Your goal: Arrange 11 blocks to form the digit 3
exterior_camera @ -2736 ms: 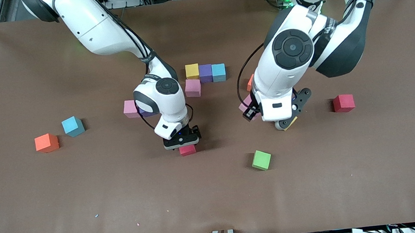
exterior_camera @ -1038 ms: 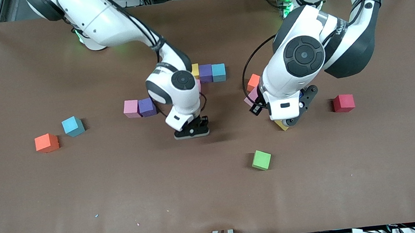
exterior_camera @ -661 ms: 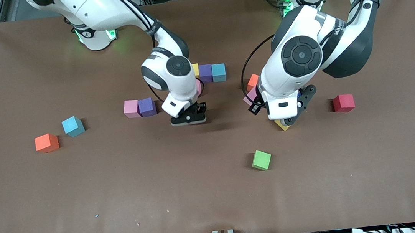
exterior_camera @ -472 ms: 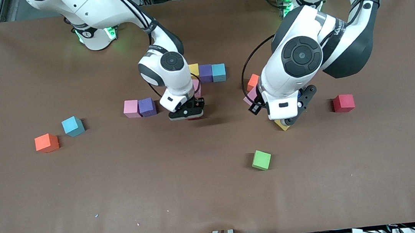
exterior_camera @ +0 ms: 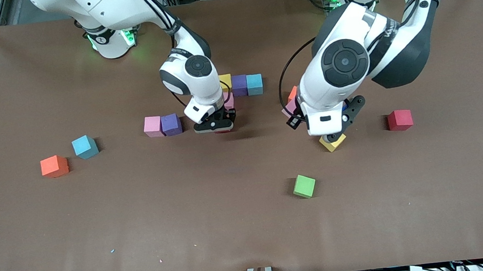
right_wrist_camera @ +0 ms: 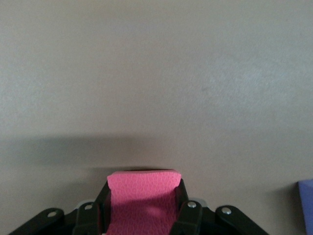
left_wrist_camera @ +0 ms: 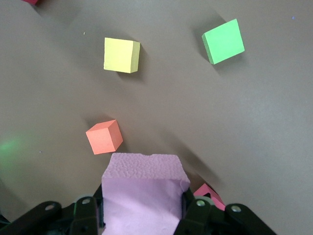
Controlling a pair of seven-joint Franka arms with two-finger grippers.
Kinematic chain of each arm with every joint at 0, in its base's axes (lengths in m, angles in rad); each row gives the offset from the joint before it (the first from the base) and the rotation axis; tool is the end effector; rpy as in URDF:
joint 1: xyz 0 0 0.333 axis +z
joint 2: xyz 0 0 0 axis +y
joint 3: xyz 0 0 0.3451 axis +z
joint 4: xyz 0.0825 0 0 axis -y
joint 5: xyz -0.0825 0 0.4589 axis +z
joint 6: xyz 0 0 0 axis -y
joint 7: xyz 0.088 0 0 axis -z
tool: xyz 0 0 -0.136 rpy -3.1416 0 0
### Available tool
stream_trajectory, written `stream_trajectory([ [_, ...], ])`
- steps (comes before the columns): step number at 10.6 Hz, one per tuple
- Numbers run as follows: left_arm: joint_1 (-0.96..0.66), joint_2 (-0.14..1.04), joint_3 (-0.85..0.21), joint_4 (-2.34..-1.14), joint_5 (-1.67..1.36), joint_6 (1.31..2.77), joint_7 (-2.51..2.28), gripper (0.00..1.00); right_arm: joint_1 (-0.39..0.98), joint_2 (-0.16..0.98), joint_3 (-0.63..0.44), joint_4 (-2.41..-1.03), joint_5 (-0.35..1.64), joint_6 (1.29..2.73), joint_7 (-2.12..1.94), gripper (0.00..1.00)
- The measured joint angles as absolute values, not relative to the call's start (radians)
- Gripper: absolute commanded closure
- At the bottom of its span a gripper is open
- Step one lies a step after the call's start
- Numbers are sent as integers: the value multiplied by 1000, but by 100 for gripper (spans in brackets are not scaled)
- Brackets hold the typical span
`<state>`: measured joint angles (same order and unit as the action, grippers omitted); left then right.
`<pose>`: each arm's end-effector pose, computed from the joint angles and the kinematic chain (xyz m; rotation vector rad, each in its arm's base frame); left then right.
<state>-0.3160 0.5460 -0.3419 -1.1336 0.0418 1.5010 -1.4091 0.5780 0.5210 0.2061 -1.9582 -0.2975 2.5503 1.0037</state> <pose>0.6523 -0.4170 0.4847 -2.8363 -1.1728 0.2976 0.4895 0.4863 0.1580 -3.1129 0.0163 -0.1797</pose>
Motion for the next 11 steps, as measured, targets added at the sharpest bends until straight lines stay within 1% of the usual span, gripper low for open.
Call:
stream_trajectory([
  [6,-314,539,-343,-1134,42,1486,-1377,100,595,521,206,-1959,-300,2554,1062,73],
  [11,-311,530,-342,-1134,42,1452,-1360,100,615,520,206,-1960,-381,2555,1157,73],
])
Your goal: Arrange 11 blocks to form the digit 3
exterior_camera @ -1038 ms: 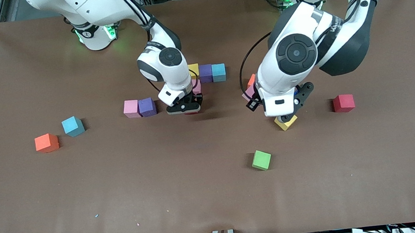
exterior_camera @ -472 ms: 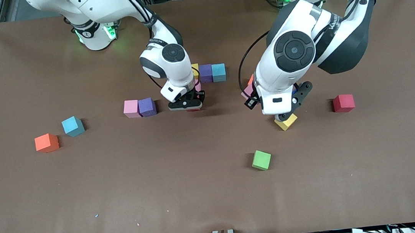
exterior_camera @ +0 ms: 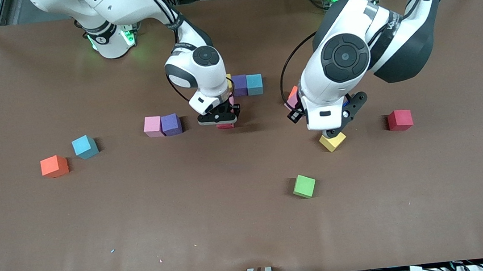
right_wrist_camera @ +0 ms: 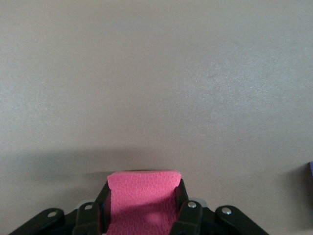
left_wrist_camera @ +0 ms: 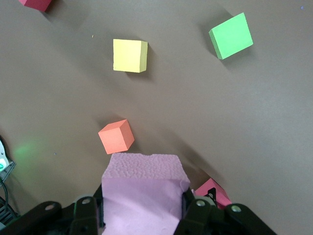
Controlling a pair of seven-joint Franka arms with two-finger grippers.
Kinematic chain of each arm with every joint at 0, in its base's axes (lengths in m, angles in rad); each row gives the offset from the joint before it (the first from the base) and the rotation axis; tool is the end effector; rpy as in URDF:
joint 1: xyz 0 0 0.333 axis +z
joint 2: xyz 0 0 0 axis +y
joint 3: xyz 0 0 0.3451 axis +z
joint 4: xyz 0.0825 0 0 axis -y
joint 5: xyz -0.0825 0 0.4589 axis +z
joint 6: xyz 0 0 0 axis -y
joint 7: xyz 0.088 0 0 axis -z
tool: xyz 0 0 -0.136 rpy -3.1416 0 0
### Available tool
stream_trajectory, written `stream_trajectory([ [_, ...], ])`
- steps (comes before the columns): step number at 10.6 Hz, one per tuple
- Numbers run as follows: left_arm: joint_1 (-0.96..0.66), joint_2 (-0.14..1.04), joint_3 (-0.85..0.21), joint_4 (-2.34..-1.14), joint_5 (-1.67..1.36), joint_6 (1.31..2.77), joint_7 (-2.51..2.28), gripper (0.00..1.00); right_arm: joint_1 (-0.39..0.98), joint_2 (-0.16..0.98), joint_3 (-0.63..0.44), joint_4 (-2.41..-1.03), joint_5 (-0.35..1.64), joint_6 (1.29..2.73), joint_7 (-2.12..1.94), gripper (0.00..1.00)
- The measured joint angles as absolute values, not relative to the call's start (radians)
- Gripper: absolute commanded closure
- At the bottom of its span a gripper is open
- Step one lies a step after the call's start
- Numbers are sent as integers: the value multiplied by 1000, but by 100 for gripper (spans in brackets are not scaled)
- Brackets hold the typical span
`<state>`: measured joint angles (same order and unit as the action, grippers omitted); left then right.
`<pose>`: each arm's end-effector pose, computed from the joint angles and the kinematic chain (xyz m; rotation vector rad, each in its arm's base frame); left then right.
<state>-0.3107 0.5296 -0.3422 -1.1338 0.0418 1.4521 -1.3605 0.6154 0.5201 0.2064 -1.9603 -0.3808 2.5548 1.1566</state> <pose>0.6458 -0.4091 0.4938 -2.8375 -1.0953 0.3193 0.4706 0.5044 0.1581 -3.1185 0.0902 -0.2439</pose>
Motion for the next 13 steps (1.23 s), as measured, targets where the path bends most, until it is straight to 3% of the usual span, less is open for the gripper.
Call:
stream_trajectory([
  [13,-301,529,-339,-1134,42,1453,-1314,100,633,501,208,-1992,-652,2562,1382,73],
])
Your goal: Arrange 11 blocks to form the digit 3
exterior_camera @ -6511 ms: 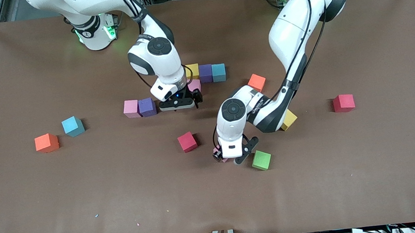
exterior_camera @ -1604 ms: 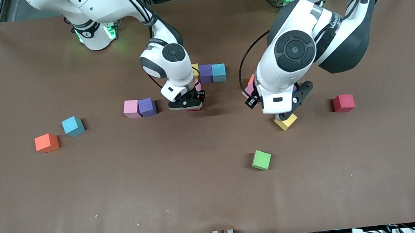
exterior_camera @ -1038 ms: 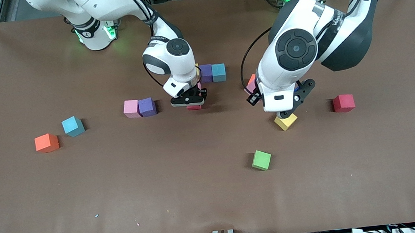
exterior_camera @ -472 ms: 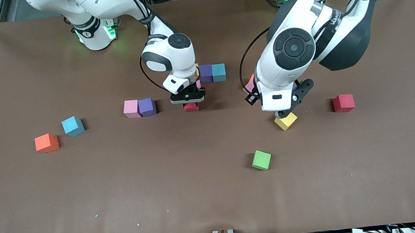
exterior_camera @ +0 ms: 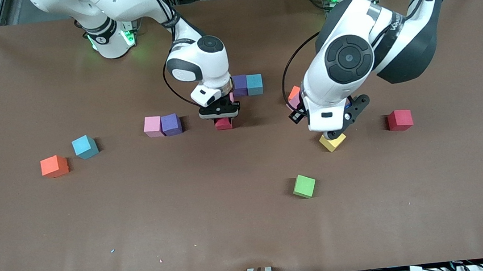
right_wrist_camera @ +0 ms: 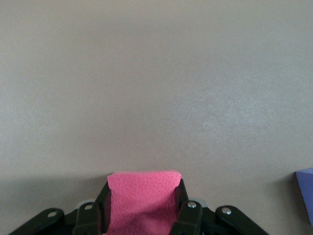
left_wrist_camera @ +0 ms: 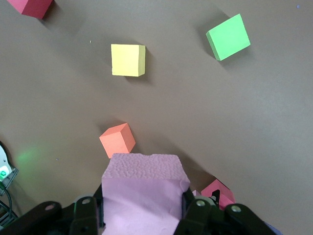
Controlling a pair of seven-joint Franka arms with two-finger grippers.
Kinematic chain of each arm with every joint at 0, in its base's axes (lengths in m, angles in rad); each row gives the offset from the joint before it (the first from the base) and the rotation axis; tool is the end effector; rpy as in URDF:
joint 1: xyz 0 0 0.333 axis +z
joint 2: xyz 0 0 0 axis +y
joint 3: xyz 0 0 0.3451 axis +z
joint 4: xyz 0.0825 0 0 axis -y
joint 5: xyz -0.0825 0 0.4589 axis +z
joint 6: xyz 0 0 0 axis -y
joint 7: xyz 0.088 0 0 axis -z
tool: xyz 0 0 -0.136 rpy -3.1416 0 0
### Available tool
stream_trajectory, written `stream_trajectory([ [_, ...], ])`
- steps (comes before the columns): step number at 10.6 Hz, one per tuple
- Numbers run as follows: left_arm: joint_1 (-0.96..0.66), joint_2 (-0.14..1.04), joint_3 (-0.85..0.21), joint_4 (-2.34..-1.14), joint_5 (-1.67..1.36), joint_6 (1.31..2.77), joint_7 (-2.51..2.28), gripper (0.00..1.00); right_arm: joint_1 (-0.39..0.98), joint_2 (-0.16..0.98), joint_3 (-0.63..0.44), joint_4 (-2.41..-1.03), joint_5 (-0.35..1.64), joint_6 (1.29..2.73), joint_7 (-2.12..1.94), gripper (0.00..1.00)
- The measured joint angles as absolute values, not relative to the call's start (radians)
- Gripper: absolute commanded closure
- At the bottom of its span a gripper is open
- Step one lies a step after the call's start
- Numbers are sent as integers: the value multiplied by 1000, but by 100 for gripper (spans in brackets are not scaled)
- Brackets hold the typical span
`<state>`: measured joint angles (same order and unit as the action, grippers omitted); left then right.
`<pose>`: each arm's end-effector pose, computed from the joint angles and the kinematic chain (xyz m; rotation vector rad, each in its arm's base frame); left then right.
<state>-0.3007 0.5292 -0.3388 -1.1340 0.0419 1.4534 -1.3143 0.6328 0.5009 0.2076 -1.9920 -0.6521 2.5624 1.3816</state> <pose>0.6510 -0.4010 0.4937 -2.8607 -1.0503 0.3203 0.4538 0.5067 0.1578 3.0708 -0.0562 0.4540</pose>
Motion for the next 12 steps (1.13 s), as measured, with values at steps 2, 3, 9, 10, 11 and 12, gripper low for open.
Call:
stream_trajectory([
  [2,-300,528,-339,-1134,42,1453,-1312,100,634,501,210,-2001,-688,2568,1429,73],
  [3,-300,527,-339,-1134,42,1453,-1312,100,634,501,210,-2002,-690,2568,1431,73],
  [9,-295,526,-338,-1134,42,1453,-1302,100,660,501,211,-2010,-692,2569,1483,73],
  [10,-292,526,-337,-1134,42,1453,-1293,100,660,501,211,-2010,-695,2569,1483,73],
  [11,-290,526,-337,-1134,42,1453,-1291,100,660,501,210,-2010,-701,2569,1483,73],
  [12,-289,526,-337,-1134,42,1453,-1290,100,660,501,210,-2011,-707,2569,1483,73],
])
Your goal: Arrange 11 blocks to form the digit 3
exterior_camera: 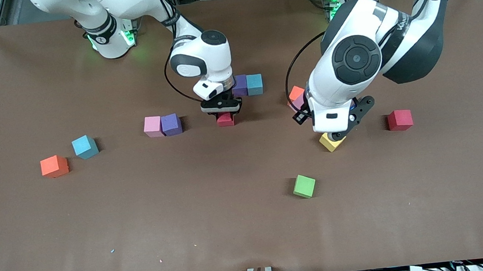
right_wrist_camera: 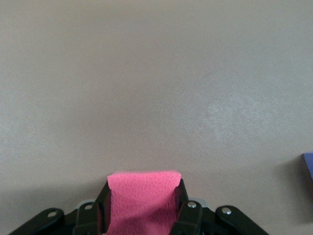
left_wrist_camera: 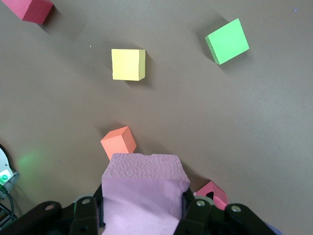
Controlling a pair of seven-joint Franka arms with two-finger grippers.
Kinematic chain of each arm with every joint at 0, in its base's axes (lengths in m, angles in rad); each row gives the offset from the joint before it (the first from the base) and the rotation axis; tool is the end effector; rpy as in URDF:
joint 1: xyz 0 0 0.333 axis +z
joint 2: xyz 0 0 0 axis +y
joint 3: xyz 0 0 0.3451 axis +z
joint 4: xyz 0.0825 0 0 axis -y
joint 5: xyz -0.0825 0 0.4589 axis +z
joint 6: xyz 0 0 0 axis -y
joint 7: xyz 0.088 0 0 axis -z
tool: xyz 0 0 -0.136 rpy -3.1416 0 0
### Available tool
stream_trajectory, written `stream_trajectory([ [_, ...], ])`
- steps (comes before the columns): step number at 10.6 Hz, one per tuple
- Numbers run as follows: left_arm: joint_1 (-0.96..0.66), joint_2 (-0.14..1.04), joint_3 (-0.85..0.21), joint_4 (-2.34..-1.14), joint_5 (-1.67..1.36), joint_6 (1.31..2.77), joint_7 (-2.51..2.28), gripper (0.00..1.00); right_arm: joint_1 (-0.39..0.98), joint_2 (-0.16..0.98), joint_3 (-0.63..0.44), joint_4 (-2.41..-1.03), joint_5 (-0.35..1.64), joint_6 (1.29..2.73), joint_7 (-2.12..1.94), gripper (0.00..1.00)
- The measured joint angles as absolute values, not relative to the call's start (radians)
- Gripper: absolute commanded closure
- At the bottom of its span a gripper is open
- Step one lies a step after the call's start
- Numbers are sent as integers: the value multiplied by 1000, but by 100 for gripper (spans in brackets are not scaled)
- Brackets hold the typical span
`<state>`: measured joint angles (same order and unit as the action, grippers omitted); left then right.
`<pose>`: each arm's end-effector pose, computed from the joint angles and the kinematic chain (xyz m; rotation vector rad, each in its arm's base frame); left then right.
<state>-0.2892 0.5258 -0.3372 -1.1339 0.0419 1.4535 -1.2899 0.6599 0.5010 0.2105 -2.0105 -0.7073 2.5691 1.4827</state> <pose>0.6556 -0.3926 0.4962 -2.8721 -1.0357 0.3179 0.4324 0.5155 0.1504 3.0677 -0.0873 0.4839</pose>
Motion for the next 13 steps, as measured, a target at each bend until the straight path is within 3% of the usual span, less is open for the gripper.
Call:
stream_trajectory([
  [8,-289,526,-337,-1134,42,1453,-1289,100,660,502,210,-2012,-731,2569,1483,70],
  [9,-289,526,-337,-1134,42,1453,-1285,100,660,503,209,-2013,-731,2569,1483,62],
  [10,-289,526,-337,-1134,42,1453,-1278,100,660,504,209,-2013,-731,2569,1483,39],
  [11,-287,526,-337,-1134,42,1453,-1278,100,660,504,209,-2014,-731,2569,1483,4],
  [13,-283,525,-337,-1134,42,1453,-1276,100,660,504,209,-2014,-731,2569,1483,0],
])
